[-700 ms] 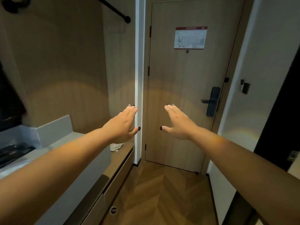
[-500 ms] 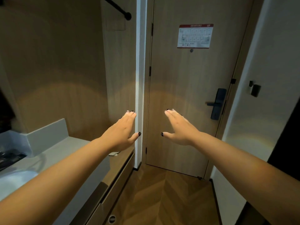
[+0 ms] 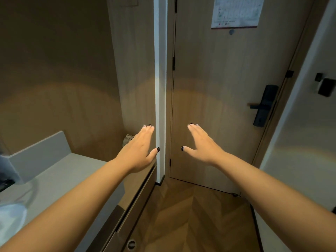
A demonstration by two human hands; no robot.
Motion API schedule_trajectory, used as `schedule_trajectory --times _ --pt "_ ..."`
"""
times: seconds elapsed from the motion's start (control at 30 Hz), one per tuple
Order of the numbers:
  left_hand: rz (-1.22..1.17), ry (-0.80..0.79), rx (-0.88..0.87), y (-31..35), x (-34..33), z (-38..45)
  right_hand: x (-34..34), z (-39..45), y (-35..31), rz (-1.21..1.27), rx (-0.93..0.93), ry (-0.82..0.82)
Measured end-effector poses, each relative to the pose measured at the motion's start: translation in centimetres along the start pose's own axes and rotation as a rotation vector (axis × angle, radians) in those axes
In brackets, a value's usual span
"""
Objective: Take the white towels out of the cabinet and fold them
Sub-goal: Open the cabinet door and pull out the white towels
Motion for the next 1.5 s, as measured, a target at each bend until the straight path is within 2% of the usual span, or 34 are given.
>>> schedule_trajectory --times 0.3,0.53,0.7,0.97,1.13,1.3,1.5 --pt "0.024 0.034 0.09 1.8 -7.6 7.6 -1.8 5.0 10.7 0.046 0.052 -0.073" --pt "-0.019 0.065 0.23 4.9 -12.8 14.6 -1.2 10.4 20.3 0.06 0.157 -0.12" --pt "-0.045 0.068 0.365 4.5 -16.0 16.8 -3.5 14.3 25.0 0.131 0.231 -0.184" --pt "-0.017 -0.043 0.602 -1.3 -21.6 17.3 -13.9 20.1 26.2 0.256 0.359 -0.387" --pt "-0.018 -0.092 0.681 -6.5 -24.9 18.9 -20.5 25.3 25.9 0.279 0.43 -0.495" --pt "-0.065 -0.115 0.76 -10.9 -27.8 21.8 -26.0 30.7 26.0 0.287 0.453 -0.582" --pt "-0.162 -0.185 0.891 -12.7 -31.4 24.9 -31.1 35.1 27.8 0.303 0.451 -0.677"
Point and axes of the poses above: each hand's wrist, its own z-axis towards the middle knuckle, its own x-axis out of the back of the hand, y = z × x, the point moved 1 cm from there along z, towards the middle knuckle, and after that the axes turned 14 degrees about x, right-handed, at the moved point
